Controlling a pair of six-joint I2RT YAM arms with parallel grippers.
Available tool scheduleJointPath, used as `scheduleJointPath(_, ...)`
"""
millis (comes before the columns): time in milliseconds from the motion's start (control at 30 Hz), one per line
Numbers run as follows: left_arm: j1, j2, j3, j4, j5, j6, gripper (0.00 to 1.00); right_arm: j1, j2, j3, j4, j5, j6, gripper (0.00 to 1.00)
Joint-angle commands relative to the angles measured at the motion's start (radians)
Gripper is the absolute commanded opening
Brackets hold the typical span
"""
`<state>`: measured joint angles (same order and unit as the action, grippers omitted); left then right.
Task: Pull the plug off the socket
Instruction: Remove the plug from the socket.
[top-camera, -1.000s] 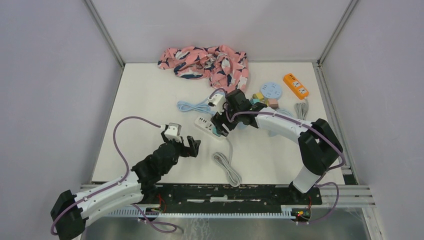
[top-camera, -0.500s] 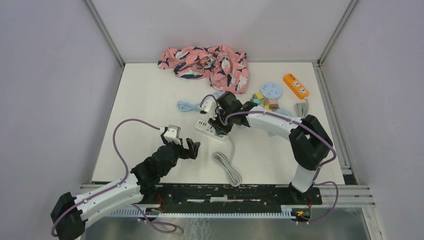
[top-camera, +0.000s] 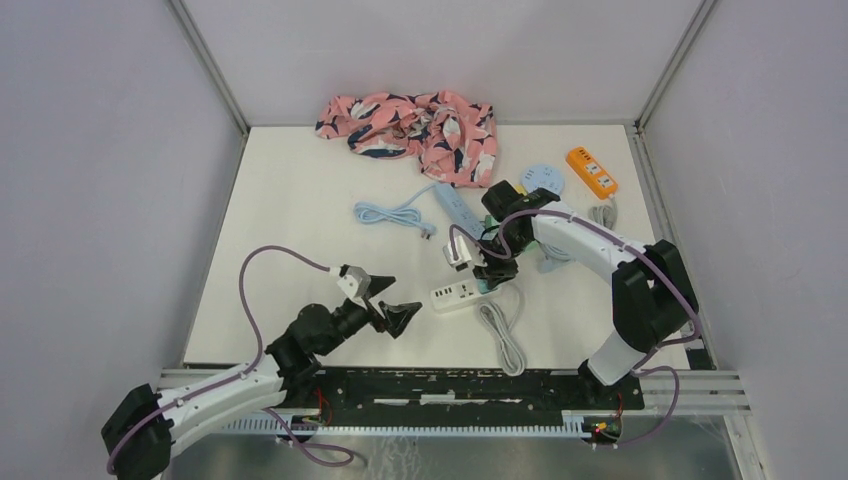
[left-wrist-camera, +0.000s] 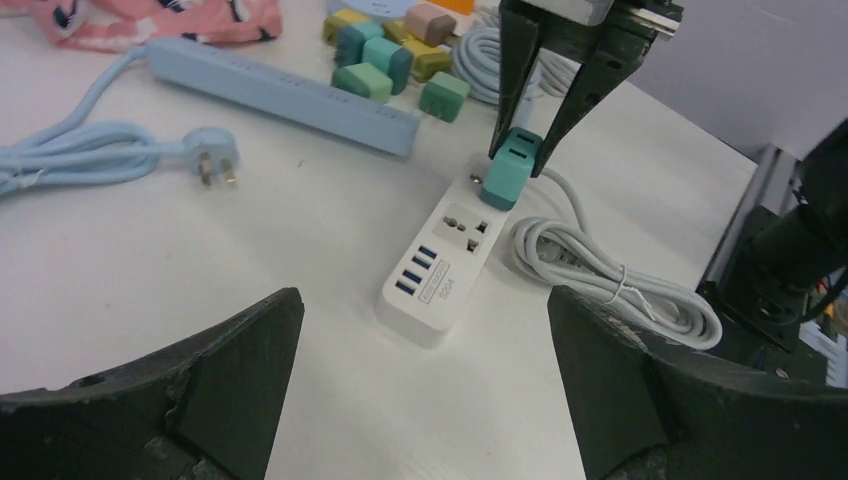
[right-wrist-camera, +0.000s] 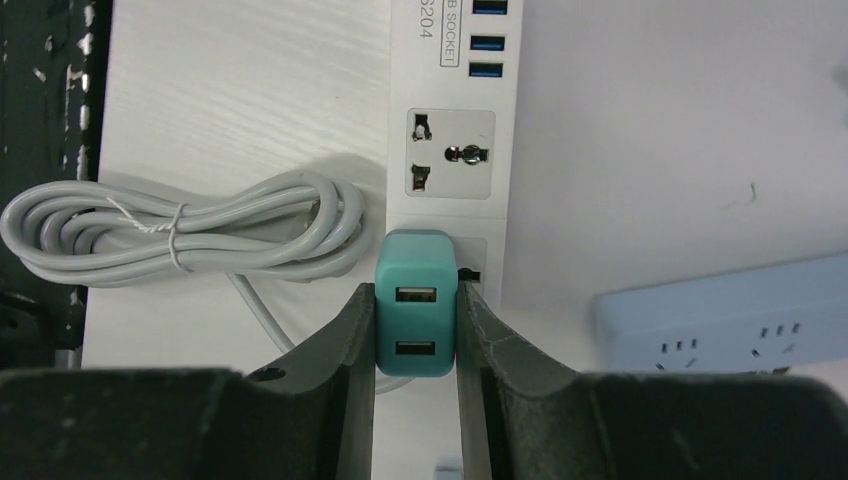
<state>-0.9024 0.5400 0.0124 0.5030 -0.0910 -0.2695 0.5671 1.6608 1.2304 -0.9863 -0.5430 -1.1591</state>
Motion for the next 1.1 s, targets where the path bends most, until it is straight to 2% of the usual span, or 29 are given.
scheduleJointPath(0,0.005,0.098,-0.006,0.21,0.196,0.151,0.98,0.002,-0.046,-0.045,-0.033,-0.073,-0.226,0.01)
scheduleJointPath(167,-0.022,0.329,0.035,0.324,0.255,0.241,0.97,0.002,-0.024,-0.044,-0.06,-0.103,-0.284,0.02)
scheduleJointPath(367,-0.059,0.609,0.124,0.4,0.212,0.355,0.96,0.003,-0.011,-0.049,-0.051,-0.111,-0.273,0.16)
scheduleJointPath(467,-0.066,0.719,0.168,0.441,0.195,0.383,0.94,0.003,-0.004,-0.049,-0.055,-0.109,-0.275,0.18)
scheduleJointPath(667,-0.091,0.881,0.23,0.525,0.178,0.4,0.94,0.001,0.012,-0.041,-0.06,-0.112,-0.27,0.19)
scheduleJointPath(833,-0.103,1.001,0.285,0.524,0.149,0.423,0.91,0.001,0.012,-0.04,-0.06,-0.115,-0.267,0.2)
scheduleJointPath(1067,-0.107,1.071,0.345,0.473,0.149,0.419,0.78,0.003,0.017,-0.035,-0.07,-0.118,-0.27,0.2)
